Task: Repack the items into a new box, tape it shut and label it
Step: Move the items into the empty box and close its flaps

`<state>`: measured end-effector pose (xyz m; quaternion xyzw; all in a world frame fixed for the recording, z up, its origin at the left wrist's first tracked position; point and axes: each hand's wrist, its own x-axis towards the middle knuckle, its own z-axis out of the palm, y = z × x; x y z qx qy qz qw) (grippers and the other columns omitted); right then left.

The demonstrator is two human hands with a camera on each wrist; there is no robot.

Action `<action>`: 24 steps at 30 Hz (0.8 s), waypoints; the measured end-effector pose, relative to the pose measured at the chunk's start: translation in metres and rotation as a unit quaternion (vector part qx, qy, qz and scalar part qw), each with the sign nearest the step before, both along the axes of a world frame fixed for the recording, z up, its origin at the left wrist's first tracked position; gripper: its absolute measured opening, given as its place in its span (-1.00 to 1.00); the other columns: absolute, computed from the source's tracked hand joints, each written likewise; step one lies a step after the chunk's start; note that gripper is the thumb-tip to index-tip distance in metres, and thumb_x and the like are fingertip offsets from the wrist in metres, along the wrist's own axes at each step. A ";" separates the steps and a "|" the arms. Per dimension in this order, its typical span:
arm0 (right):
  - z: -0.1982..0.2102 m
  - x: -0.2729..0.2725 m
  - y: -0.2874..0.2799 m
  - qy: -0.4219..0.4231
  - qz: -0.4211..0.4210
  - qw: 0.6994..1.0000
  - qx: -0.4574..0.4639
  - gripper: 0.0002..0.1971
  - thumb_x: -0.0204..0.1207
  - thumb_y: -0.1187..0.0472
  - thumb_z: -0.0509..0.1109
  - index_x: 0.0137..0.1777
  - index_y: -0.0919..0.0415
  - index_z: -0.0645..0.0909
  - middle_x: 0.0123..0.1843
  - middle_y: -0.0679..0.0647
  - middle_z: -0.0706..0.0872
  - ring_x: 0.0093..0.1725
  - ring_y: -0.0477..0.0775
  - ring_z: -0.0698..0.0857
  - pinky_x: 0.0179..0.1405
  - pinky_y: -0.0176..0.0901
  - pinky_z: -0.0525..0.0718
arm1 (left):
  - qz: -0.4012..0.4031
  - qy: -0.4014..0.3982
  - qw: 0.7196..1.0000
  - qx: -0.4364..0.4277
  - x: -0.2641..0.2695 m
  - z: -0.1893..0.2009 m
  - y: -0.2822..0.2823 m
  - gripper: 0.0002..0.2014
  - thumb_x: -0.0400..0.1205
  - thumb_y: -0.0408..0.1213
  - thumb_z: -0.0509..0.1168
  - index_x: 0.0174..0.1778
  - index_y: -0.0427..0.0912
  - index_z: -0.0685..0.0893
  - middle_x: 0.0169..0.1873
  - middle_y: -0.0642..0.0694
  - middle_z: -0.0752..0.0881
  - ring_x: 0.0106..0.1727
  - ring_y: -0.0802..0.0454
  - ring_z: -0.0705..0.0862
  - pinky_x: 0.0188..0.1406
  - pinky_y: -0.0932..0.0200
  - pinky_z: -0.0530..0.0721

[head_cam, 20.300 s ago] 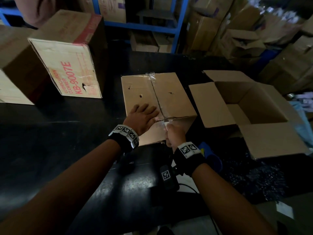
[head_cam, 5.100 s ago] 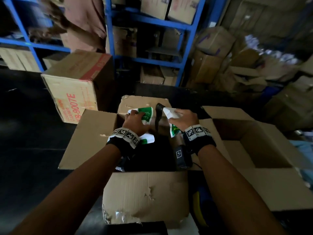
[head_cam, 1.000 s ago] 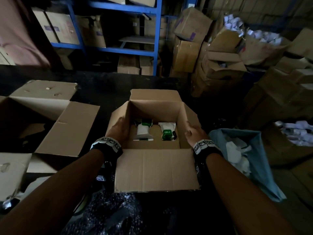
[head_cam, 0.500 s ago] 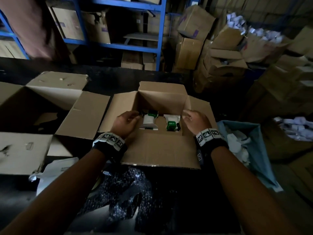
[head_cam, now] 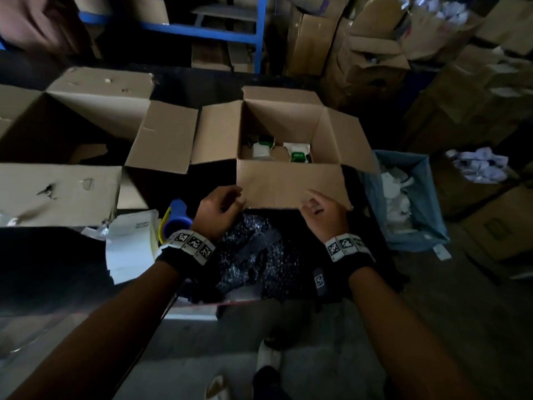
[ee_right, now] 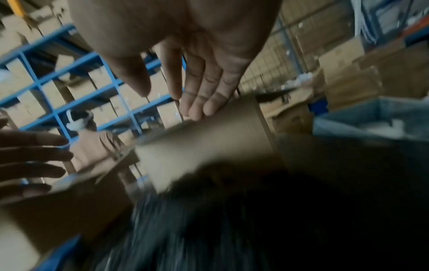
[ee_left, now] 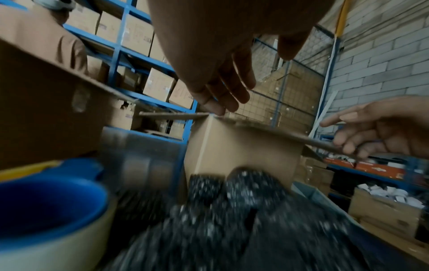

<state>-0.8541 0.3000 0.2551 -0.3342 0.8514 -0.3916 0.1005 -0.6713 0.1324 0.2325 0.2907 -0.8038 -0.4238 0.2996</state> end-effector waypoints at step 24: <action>-0.143 -0.027 0.015 0.088 0.249 0.874 0.407 0.09 0.15 -0.63 0.26 0.51 -0.52 -0.41 0.74 0.05 -0.19 0.68 0.31 0.12 0.56 0.44 0.18 | -0.194 -0.474 0.835 -0.201 -0.020 -0.145 0.014 0.21 0.11 0.65 0.11 0.57 0.25 -0.30 0.64 -0.08 -0.30 0.65 -0.17 -0.28 0.41 -0.65 -0.15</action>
